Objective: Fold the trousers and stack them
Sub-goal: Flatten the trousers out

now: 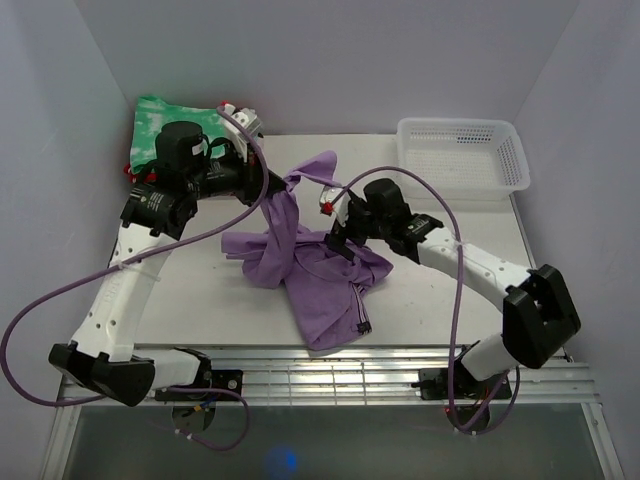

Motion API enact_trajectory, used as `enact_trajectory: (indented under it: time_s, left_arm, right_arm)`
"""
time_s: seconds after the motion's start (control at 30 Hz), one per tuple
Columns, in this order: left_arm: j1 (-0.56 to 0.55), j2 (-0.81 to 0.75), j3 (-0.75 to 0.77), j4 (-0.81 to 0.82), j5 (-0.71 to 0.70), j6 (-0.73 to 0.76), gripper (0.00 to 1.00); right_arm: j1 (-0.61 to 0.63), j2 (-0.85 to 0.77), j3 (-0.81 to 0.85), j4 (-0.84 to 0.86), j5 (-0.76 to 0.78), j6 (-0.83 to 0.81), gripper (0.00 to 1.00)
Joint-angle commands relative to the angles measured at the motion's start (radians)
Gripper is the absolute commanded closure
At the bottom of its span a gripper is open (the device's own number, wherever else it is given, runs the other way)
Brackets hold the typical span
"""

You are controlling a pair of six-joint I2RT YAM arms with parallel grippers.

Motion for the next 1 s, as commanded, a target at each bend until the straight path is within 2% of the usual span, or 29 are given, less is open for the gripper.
enact_trajectory:
  time_s: [0.0, 0.07, 0.13, 0.3, 0.4, 0.5, 0.6, 0.77, 0.97]
  left_arm:
    - [0.055, -0.05, -0.021, 0.028, -0.039, -0.062, 1.0]
    - [0.072, -0.064, -0.022, 0.025, -0.112, -0.083, 1.0]
    - [0.096, -0.079, -0.018, 0.019, -0.273, -0.092, 1.0]
    - [0.115, -0.07, -0.007, 0.034, -0.665, -0.059, 1.0]
    - [0.132, -0.024, -0.001, 0.026, -0.775, -0.054, 1.0]
    - [0.147, -0.01, -0.025, 0.048, -0.791, -0.062, 1.0]
    - [0.173, 0.014, -0.028, 0.042, -0.752, -0.075, 1.0]
    - [0.224, 0.067, -0.002, 0.007, -0.583, -0.106, 1.0]
    - [0.25, 0.088, -0.018, -0.02, -0.498, -0.115, 1.0]
  right_arm:
    - [0.016, 0.105, 0.104, 0.091, 0.063, -0.06, 0.09]
    - [0.008, 0.142, 0.135, 0.08, 0.08, -0.023, 0.12]
    - [-0.003, 0.127, 0.135, 0.06, 0.026, 0.031, 0.13]
    - [0.003, -0.046, 0.076, -0.099, -0.077, 0.101, 0.14]
    - [0.034, -0.137, 0.04, -0.211, -0.103, 0.072, 0.15]
    - [0.086, -0.205, -0.006, -0.322, -0.134, -0.01, 0.17]
    - [0.173, -0.28, -0.129, -0.324, -0.082, -0.151, 0.17]
    - [0.301, -0.308, -0.261, -0.184, 0.082, -0.342, 0.17]
    - [0.431, -0.225, -0.33, -0.001, 0.164, -0.507, 0.17]
